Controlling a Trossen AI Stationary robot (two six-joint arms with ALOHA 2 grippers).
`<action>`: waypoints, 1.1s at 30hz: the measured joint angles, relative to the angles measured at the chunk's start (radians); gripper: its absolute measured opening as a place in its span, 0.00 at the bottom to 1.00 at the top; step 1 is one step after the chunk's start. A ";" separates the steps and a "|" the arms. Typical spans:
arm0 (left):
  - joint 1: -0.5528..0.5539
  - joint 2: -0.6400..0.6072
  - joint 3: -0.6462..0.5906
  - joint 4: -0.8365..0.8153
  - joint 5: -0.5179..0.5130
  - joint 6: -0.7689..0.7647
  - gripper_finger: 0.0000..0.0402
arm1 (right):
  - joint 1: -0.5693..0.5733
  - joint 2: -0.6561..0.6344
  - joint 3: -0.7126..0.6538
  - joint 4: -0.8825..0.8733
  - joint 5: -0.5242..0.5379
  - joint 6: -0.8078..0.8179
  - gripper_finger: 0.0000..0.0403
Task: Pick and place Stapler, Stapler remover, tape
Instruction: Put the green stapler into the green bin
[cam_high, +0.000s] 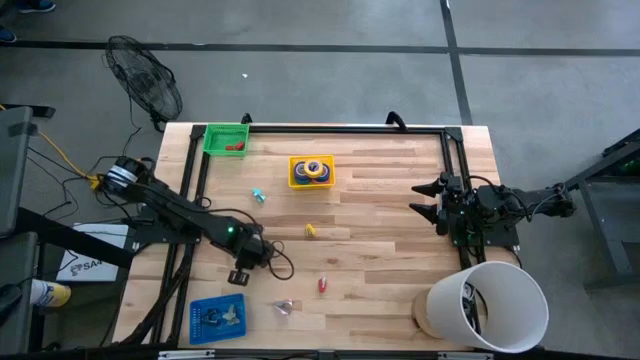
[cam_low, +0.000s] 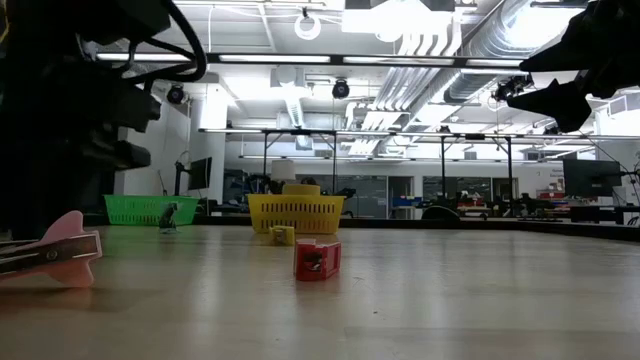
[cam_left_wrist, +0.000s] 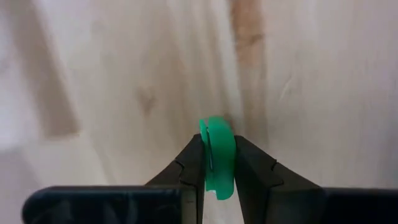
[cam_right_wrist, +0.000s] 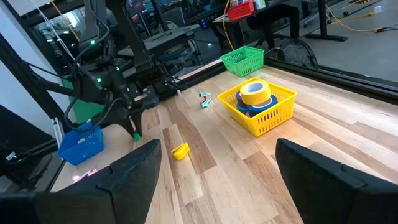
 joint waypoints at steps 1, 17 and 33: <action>0.000 -0.015 -0.001 -0.017 -0.017 -0.031 0.13 | 0.000 0.000 0.000 0.000 0.000 0.000 0.76; 0.351 -0.356 0.002 -0.281 -0.292 -0.265 0.13 | 0.000 0.001 0.000 0.000 0.000 0.000 0.76; 0.912 -0.458 0.003 -0.199 -0.364 -0.271 0.13 | 0.000 0.002 -0.001 0.000 0.000 0.000 0.76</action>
